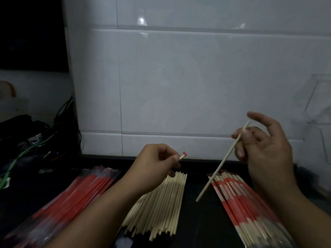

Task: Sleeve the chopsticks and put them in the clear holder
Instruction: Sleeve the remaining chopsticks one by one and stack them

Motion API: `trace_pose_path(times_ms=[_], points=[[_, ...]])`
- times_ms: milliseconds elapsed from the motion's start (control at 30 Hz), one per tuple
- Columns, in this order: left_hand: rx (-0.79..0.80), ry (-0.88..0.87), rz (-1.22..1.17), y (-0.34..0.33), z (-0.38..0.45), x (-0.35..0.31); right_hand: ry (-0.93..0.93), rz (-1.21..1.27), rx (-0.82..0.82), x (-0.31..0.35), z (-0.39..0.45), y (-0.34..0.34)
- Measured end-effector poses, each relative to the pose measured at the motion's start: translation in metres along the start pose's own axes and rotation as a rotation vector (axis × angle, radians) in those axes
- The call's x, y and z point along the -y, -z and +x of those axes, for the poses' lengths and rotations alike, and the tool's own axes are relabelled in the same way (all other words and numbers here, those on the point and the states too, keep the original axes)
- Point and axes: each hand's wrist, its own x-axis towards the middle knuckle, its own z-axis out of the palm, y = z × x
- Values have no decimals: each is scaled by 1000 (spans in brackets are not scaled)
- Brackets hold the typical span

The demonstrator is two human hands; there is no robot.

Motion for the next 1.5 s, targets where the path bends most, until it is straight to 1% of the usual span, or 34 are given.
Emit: trace_pose_path(times_ms=[167, 300, 400, 533, 733, 1100, 1300, 1400, 1500], points=[[57, -28, 28, -1, -1, -1, -95, 88, -250, -10, 8, 9], [73, -37, 49, -1, -1, 0, -169, 238, -433, -7, 14, 15], [88, -46, 55, -1, -2, 0, -205, 284, -485, -6, 17, 16], [104, -51, 53, -2, -2, -1, -194, 281, -515, -9, 19, 17], [124, -54, 73, -3, -3, -2, -192, 255, -455, -11, 14, 13], [135, -49, 81, -4, -3, 0, -197, 259, -405, -13, 9, 8], [146, -58, 79, -3, -2, -1, -229, 251, -356, -14, 6, 9], [152, -67, 62, -5, -2, 0, -241, 175, -248, -17, 2, 3], [138, -77, 58, -5, -2, 0, -245, -76, 1, -17, -10, -7]])
